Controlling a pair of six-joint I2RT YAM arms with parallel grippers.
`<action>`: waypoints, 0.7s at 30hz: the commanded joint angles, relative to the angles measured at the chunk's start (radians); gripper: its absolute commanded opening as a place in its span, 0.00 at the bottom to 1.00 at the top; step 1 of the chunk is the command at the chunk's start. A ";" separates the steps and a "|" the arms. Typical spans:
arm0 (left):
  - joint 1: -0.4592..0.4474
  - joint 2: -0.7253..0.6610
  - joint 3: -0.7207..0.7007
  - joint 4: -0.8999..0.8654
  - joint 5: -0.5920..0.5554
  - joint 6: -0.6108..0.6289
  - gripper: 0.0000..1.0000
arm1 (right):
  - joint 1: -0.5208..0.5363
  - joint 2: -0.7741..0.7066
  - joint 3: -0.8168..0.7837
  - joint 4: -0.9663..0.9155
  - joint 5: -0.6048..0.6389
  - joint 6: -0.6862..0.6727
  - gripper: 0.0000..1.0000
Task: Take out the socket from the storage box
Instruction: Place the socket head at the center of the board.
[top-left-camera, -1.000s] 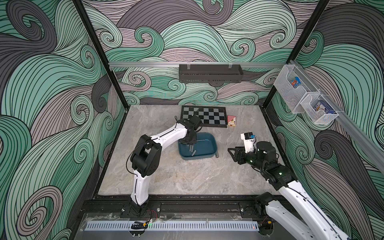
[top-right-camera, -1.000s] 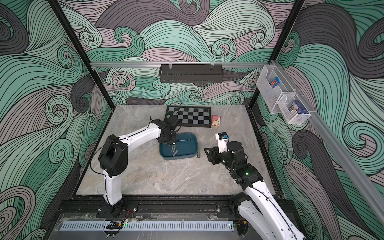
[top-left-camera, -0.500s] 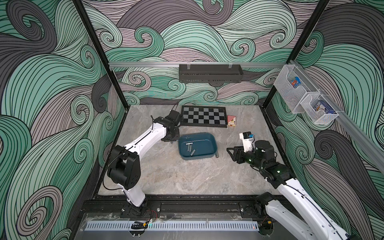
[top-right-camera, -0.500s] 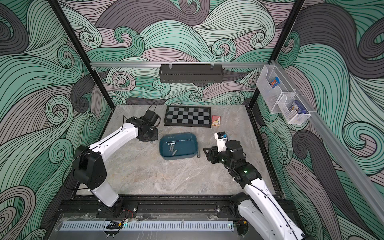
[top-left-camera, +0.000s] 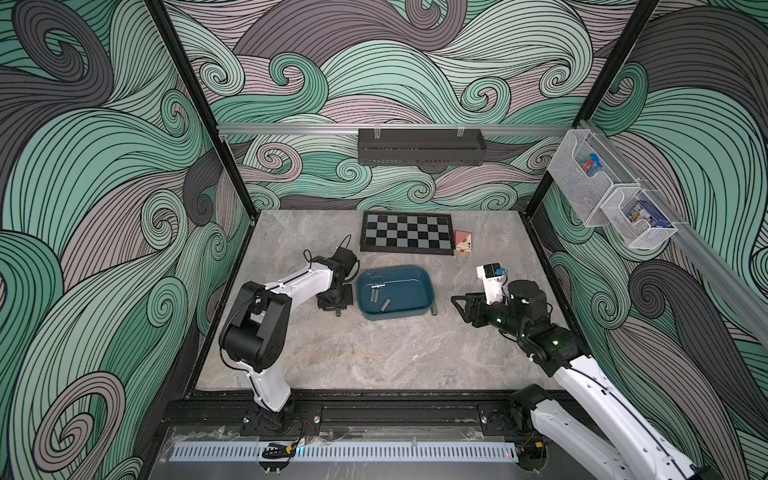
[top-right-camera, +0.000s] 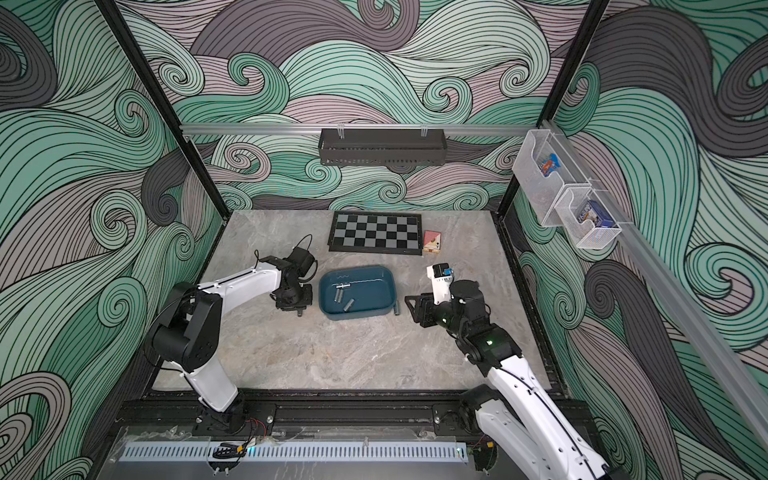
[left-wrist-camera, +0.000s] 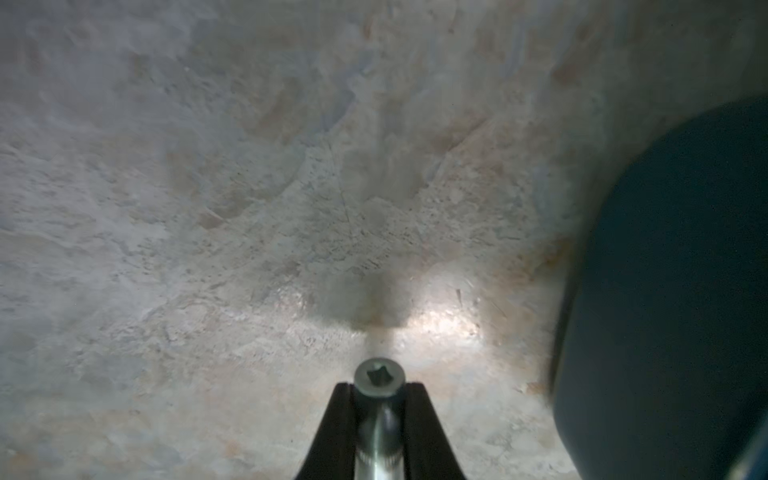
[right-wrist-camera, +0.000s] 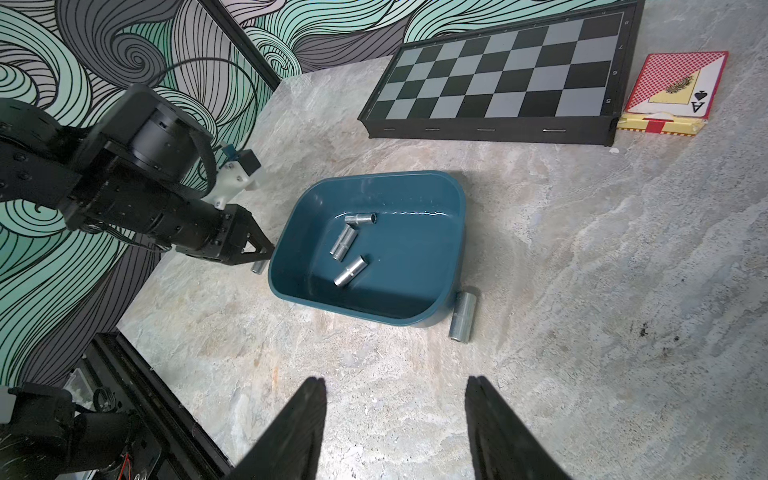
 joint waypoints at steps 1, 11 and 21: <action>-0.007 0.034 0.005 0.052 0.019 -0.018 0.00 | 0.006 0.002 -0.016 0.019 -0.011 0.005 0.57; -0.009 0.094 -0.009 0.094 0.024 -0.017 0.00 | 0.006 -0.005 -0.017 0.019 -0.012 -0.002 0.58; -0.015 0.090 -0.030 0.101 0.018 -0.020 0.20 | 0.006 -0.003 -0.018 0.019 -0.009 -0.005 0.59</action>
